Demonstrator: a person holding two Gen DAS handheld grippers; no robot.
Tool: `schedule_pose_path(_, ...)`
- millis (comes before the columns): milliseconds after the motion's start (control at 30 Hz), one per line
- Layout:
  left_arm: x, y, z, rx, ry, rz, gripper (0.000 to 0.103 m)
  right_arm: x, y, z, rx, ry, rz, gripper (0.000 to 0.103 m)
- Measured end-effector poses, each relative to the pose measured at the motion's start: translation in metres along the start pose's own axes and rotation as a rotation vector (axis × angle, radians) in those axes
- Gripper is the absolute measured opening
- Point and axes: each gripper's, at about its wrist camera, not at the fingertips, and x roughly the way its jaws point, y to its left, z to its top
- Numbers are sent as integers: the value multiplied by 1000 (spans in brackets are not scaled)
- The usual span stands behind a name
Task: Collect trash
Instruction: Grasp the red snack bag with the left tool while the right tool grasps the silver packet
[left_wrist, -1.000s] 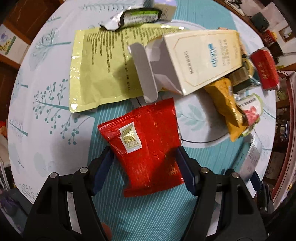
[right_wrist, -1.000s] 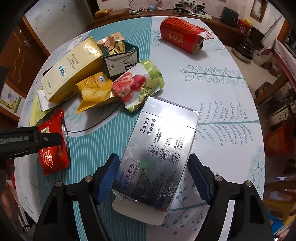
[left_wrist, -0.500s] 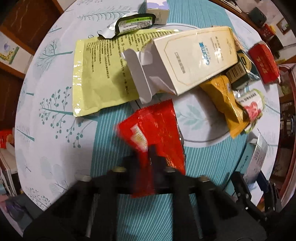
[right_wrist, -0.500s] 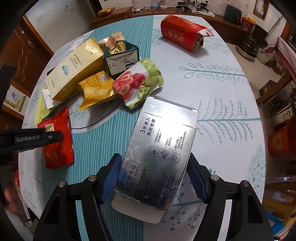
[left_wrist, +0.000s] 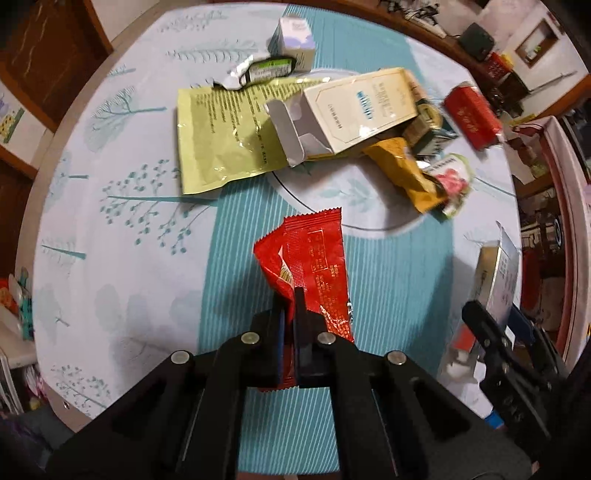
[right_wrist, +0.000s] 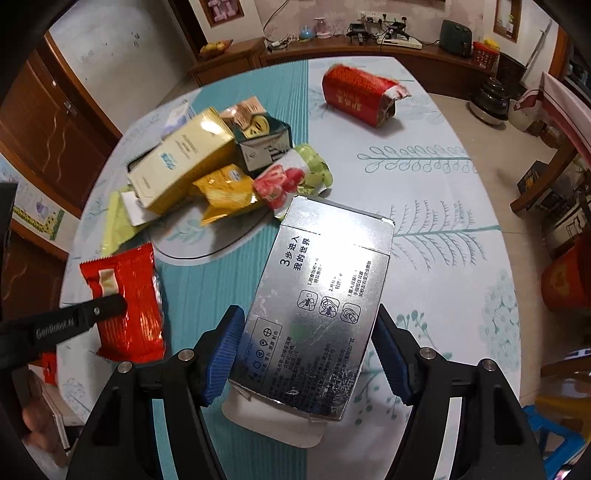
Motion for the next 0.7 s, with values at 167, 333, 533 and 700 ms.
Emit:
schedule_pose_path(167, -44, 17, -27, 52, -51, -23, 1, -33, 18, -23, 14, -26, 5, 68)
schedule_pose_path(333, -76, 34, -65, 101, -81, -47, 1, -63, 37, -57, 30, -55, 9, 68)
schedule_pose_path(533, -111, 59, -119, 165, -153, -41, 1, -102, 66, -115, 57, -93, 27, 68)
schedule_pose_path(700, -134, 88, -172, 195, -181, -60, 1, -130, 94, -173, 71, -110, 32, 68)
